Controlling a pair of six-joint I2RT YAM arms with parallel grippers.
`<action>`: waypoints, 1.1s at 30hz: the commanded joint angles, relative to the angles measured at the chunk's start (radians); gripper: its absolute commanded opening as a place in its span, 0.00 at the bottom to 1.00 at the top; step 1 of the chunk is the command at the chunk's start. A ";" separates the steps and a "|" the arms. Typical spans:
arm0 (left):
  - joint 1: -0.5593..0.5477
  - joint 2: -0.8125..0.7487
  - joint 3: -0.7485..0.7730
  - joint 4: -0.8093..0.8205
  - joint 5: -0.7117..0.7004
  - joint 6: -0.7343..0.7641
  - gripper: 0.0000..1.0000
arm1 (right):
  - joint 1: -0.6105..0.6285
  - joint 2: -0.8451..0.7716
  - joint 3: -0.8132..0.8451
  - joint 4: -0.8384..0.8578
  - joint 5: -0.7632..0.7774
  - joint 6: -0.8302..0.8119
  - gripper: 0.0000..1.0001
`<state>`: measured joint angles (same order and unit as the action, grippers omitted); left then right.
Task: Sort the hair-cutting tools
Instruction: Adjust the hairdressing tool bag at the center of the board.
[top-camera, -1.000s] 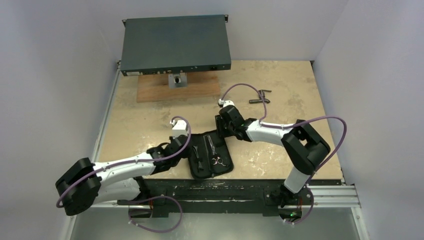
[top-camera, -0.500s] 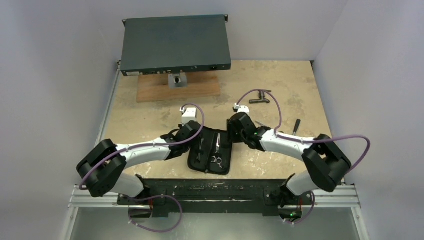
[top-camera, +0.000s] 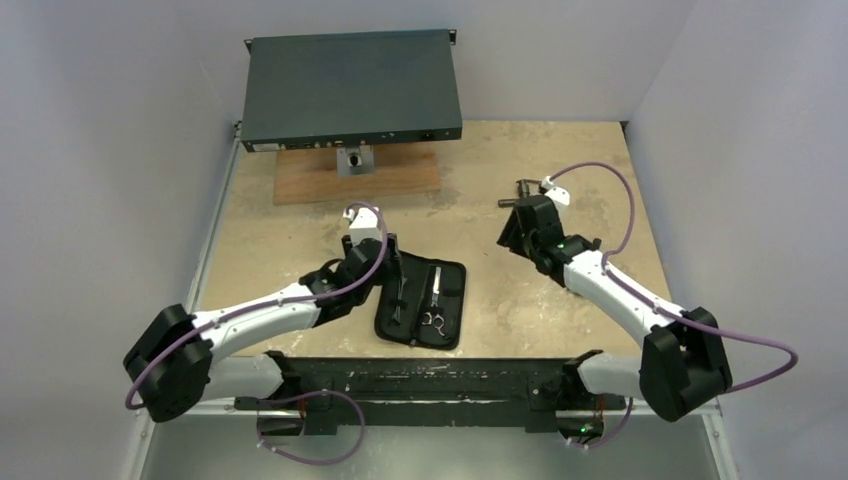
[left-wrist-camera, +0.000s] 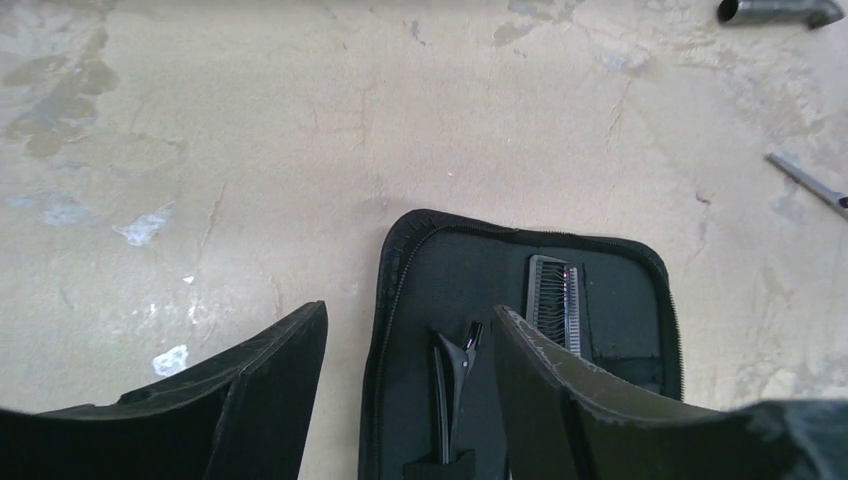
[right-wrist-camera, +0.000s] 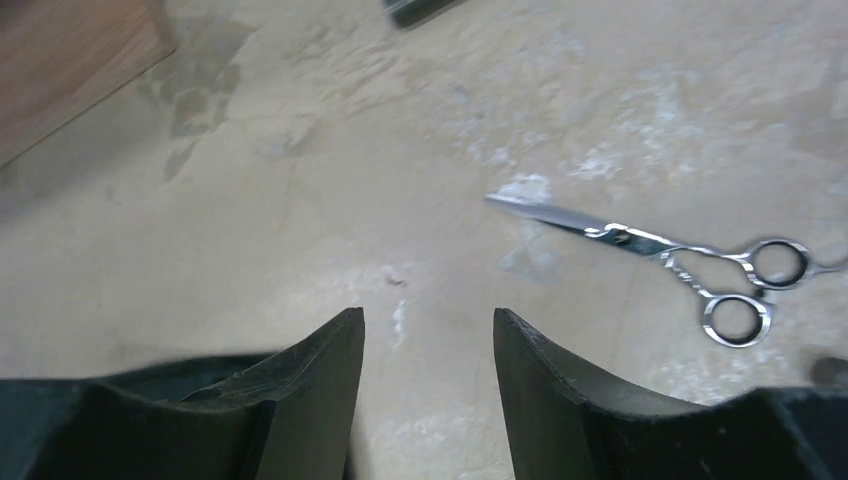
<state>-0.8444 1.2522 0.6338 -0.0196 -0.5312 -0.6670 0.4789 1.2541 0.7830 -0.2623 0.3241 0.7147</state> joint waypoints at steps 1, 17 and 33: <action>0.004 -0.135 -0.038 -0.070 -0.049 -0.055 0.61 | -0.088 0.018 0.074 -0.060 0.062 0.014 0.51; -0.084 -0.501 -0.351 -0.186 0.103 -0.270 0.61 | 0.115 0.206 0.009 0.281 -0.293 -0.228 0.52; -0.090 -0.399 -0.402 -0.032 0.227 -0.202 0.58 | 0.147 0.336 -0.011 0.365 -0.213 -0.214 0.47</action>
<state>-0.9310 0.7975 0.2195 -0.1646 -0.3424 -0.9096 0.6262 1.6207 0.7937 0.0410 0.0868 0.4892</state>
